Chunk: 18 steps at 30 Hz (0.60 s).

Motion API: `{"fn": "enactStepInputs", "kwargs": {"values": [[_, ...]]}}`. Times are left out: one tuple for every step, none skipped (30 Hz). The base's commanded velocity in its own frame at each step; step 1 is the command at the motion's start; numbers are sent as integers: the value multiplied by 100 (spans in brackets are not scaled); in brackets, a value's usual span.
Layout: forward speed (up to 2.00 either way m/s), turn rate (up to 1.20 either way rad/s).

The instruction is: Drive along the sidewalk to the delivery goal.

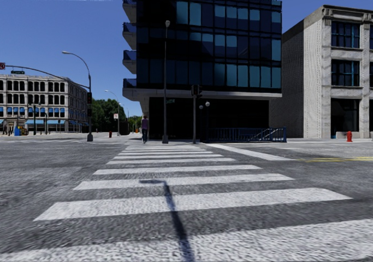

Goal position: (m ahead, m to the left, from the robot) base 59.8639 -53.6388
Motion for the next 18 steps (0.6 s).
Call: {"fn": "enactStepInputs", "kwargs": {"values": [[200,41],[200,41],[200,41],[200,41],[200,41],[200,41],[200,41],[200,41],[200,41],[200,41],[200,41],[200,41],[200,41],[200,41],[200,41],[200,40],[200,37],[200,36]]}}
